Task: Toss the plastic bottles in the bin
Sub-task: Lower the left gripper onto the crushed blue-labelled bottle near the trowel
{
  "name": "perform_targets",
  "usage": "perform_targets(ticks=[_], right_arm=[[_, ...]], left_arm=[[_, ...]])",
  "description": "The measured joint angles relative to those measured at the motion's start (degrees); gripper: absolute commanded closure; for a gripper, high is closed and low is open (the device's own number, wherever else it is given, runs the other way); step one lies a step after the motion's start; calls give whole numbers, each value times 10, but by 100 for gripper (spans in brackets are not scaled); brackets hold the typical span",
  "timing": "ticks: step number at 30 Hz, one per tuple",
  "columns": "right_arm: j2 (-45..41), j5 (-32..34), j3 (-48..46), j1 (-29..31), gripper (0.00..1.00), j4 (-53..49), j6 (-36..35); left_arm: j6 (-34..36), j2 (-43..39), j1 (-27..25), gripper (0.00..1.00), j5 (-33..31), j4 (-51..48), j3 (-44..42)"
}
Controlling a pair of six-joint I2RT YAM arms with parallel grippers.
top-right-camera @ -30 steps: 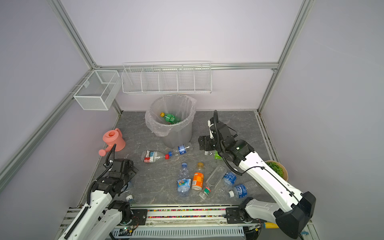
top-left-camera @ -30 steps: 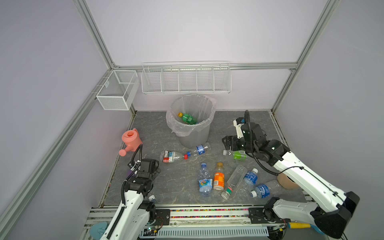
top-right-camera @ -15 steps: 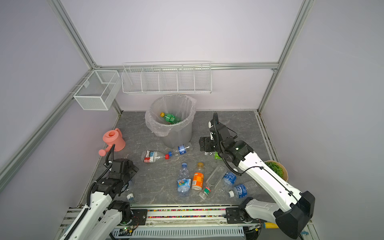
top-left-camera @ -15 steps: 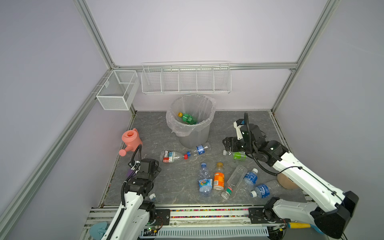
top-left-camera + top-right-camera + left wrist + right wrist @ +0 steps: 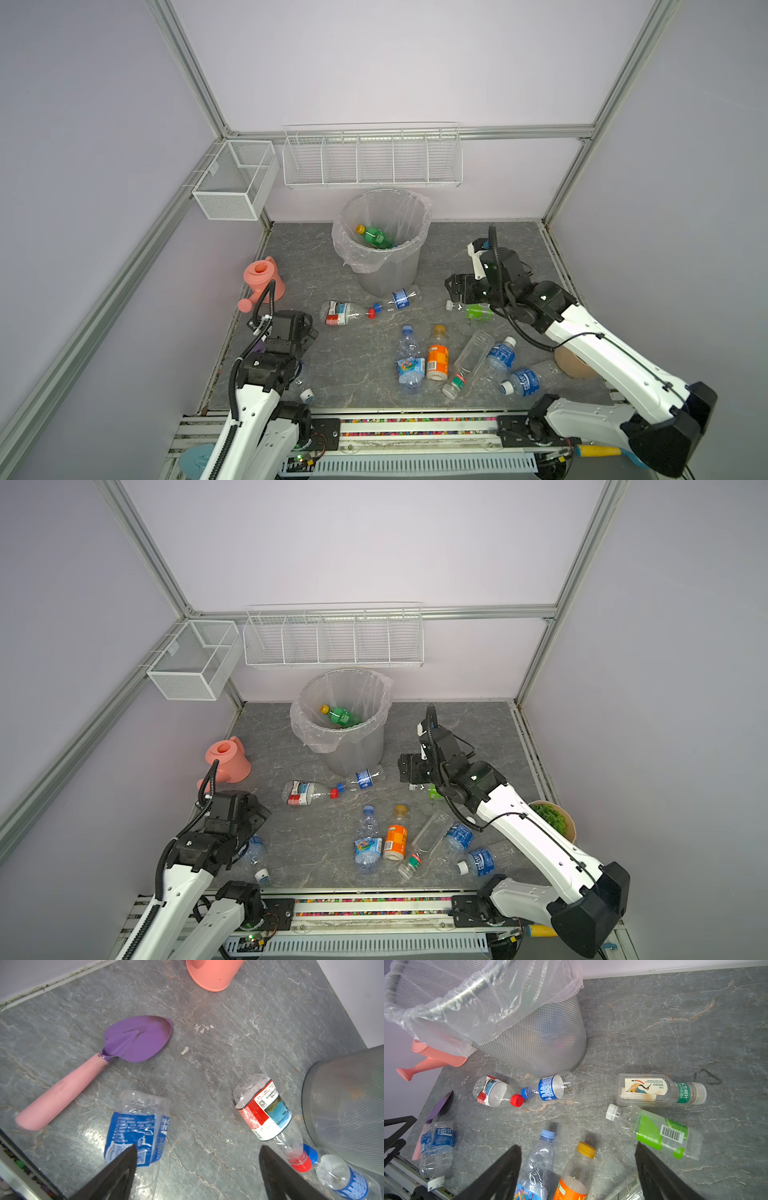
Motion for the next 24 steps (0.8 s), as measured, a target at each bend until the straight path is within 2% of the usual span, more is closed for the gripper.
perform_targets(ticks=[5, 10, 18, 24], right_arm=[[0, 1, -20, 0, 12, 3, -1], [0, 1, -33, 0, 12, 3, -1], [0, 3, -41, -6, 12, 4, -1], [0, 3, -45, -11, 11, 3, -1]], left_arm=[[-37, -21, 0, 8, -17, -22, -31], [-61, 0, 0, 8, -16, -16, -66], [-66, 31, 1, 9, -12, 6, -89], [-65, 51, 1, 13, -9, 37, -114]])
